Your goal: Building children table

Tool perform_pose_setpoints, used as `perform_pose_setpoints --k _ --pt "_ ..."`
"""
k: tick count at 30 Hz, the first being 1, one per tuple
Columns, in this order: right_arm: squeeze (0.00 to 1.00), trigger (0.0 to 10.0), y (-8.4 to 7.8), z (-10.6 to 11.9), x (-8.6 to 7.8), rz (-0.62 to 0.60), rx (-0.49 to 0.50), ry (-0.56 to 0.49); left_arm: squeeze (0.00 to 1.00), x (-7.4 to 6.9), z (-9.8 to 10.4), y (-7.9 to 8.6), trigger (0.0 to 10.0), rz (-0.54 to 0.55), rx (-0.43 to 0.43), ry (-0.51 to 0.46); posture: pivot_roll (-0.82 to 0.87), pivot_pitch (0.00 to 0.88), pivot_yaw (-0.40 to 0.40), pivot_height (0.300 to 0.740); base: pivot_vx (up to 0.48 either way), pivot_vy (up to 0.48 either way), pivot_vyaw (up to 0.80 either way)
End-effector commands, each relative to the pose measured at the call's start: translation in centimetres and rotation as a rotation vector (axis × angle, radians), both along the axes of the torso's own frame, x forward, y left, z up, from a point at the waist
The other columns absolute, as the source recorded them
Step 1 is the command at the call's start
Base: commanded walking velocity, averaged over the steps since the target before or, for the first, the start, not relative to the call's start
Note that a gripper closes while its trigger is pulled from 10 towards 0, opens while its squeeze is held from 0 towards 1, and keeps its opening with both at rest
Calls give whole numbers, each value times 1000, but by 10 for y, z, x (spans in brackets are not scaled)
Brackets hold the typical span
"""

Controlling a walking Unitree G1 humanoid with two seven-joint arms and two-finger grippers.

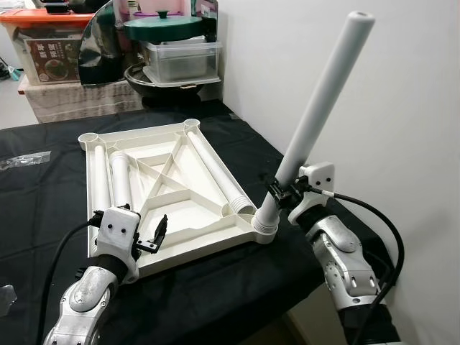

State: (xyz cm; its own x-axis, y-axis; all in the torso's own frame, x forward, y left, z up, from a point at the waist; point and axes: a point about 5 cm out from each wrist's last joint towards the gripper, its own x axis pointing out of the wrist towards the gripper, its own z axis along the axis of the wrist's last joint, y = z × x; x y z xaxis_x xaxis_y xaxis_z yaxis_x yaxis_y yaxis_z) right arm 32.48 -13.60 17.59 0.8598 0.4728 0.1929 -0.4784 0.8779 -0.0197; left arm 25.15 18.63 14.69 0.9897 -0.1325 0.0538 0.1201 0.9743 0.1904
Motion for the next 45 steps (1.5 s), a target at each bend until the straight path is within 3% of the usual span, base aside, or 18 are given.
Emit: perform_pose_setpoints --k 1,5,14,20,32,35,38,39,40,42,45 --pt "0 10000 11 -27 -3 94 -26 154 0 1 -1 4 10000 7 15 9 62 0 -55 740 0 0 0" --pt "0 10000 9 -28 8 181 -71 251 0 2 -3 4 10000 2 18 18 58 0 -53 740 0 0 0" --pt "0 10000 -7 -11 38 173 -29 310 0 2 -6 3 10000 1 22 31 69 0 -65 740 0 0 0" --pt "0 10000 -5 -12 37 240 26 332 0 1 -9 5 10000 9 24 39 74 0 -68 740 0 0 0" --pt "0 10000 -3 -23 30 287 23 338 0 2 -10 5 10000 9 27 42 66 0 -63 740 0 0 0" --pt "0 10000 -3 -26 34 218 -61 348 0 4 -9 5 10000 8 27 38 66 0 -64 740 0 0 0" --pt "0 10000 -4 -25 37 162 -61 345 0 4 -9 5 10000 9 27 37 67 0 -65 740 0 0 0" --pt "0 10000 -9 -21 45 -135 8 352 0 4 -9 6 10000 15 26 34 71 0 -74 740 0 0 0" --pt "0 10000 -9 -21 45 -135 8 352 0 4 -9 6 10000 15 26 34 71 0 -74 740 0 0 0" --pt "0 10000 -9 -23 43 -336 55 382 0 3 -9 8 10000 24 24 33 72 0 -74 740 0 0 0" --pt "0 10000 6 -27 32 -382 138 405 0 3 -9 8 10000 28 23 33 76 0 -76 740 0 0 0"
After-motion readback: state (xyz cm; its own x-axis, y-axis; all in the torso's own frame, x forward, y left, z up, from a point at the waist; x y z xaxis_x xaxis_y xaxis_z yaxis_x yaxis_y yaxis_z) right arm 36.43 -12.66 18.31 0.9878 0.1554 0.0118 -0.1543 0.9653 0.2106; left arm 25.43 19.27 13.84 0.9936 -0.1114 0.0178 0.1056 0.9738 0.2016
